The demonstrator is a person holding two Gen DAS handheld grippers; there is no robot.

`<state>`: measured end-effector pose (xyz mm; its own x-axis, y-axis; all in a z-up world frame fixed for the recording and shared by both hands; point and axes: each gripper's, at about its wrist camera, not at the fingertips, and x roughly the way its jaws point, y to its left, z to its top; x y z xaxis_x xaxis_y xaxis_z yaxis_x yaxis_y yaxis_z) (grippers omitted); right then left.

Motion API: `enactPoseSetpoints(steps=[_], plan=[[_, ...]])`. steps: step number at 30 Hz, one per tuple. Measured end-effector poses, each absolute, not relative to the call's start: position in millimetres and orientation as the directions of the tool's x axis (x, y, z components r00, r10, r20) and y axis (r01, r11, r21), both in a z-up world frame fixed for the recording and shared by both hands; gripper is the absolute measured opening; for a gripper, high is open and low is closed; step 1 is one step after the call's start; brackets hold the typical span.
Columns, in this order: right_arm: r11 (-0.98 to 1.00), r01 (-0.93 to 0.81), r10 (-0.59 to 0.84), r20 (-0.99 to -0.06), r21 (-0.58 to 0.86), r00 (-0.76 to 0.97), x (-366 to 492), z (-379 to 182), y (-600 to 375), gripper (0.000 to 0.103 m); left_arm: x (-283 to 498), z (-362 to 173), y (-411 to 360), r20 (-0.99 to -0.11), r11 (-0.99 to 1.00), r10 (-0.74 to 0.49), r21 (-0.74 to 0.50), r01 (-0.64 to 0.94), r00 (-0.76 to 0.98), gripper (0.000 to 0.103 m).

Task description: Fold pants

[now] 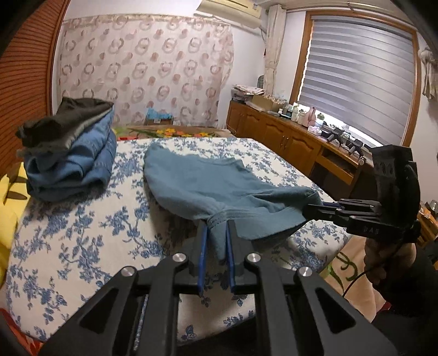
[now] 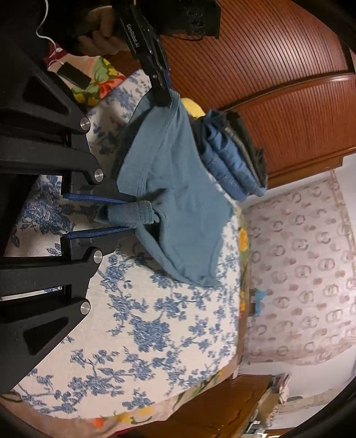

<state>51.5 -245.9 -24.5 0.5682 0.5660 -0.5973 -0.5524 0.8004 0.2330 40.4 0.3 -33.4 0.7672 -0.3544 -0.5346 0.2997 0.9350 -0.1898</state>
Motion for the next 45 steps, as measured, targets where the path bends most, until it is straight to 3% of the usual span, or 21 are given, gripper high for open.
enactPoseSetpoints(steps=[18, 25, 40, 45], plan=[[0.796, -0.566, 0.579, -0.543, 0.215, 0.608, 39, 5, -254, 0.013, 30, -9, -3, -0.489, 0.931, -0.364, -0.171, 0.322, 0.792, 0.010], [0.814, -0.551, 0.547, -0.567, 0.187, 0.616, 56, -7, -246, 0.013, 51, -19, -5, -0.517, 0.940, -0.339, -0.153, 0.305, 0.786, 0.010], [0.846, -0.518, 0.497, -0.542, 0.126, 0.678, 111, 12, -231, 0.013, 106, 11, -4, -0.473, 0.943, -0.328, -0.120, 0.309, 0.818, 0.010], [0.856, -0.505, 0.466, -0.583, 0.109, 0.666, 138, -1, -224, 0.013, 131, 0, -8, -0.515, 0.950, -0.306, -0.109, 0.294, 0.801, 0.010]])
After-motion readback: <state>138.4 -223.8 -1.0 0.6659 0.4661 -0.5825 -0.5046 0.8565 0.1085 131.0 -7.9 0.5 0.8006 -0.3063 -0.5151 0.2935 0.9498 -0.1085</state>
